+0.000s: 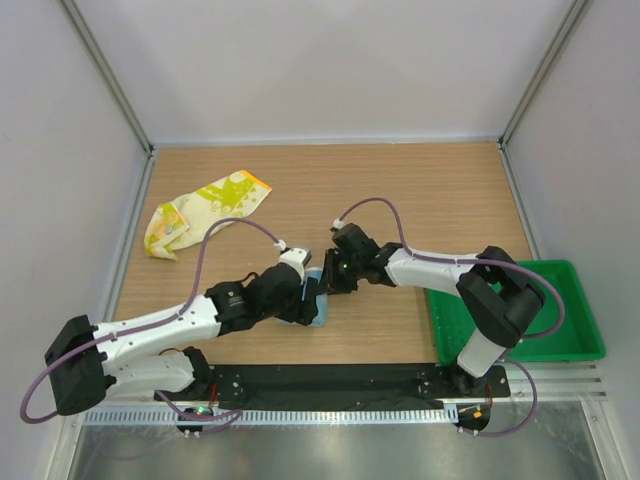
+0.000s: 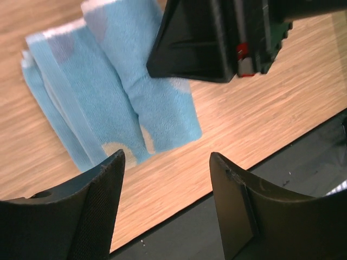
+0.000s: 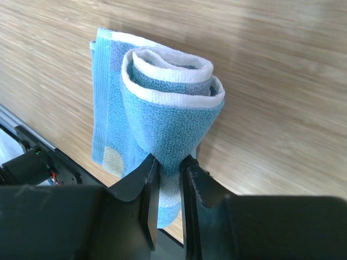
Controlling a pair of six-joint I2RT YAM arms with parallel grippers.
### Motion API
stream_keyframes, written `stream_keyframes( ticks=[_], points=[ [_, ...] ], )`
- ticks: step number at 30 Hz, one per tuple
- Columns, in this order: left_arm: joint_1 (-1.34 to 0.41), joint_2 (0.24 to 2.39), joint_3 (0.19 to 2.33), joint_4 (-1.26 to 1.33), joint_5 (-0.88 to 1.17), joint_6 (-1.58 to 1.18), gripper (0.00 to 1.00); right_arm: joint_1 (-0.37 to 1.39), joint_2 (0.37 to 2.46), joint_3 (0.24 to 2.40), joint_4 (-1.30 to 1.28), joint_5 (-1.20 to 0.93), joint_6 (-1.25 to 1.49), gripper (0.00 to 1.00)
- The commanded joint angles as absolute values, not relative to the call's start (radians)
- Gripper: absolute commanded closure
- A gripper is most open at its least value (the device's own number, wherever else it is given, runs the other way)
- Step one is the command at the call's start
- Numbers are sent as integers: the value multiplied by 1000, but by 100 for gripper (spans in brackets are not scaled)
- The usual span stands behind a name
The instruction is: Roll the towels
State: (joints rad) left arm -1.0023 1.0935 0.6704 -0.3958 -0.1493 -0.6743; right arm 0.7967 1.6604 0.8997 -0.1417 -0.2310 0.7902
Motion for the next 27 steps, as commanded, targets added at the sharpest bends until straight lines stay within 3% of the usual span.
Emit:
stream_keyframes(
  ticks=[1,12,27],
  points=[
    [-1061,1138,745,-453,-340,-644,35,818,1651,965,-276,-173,762,81],
    [-1224,1351,865,-449,-535,-664,36,847,1681,1011,-328,-161,801,81],
    [-1290,1532,859,-422,-555,-768,41,848,1698,1017,-330,-196,861,81]
  ],
)
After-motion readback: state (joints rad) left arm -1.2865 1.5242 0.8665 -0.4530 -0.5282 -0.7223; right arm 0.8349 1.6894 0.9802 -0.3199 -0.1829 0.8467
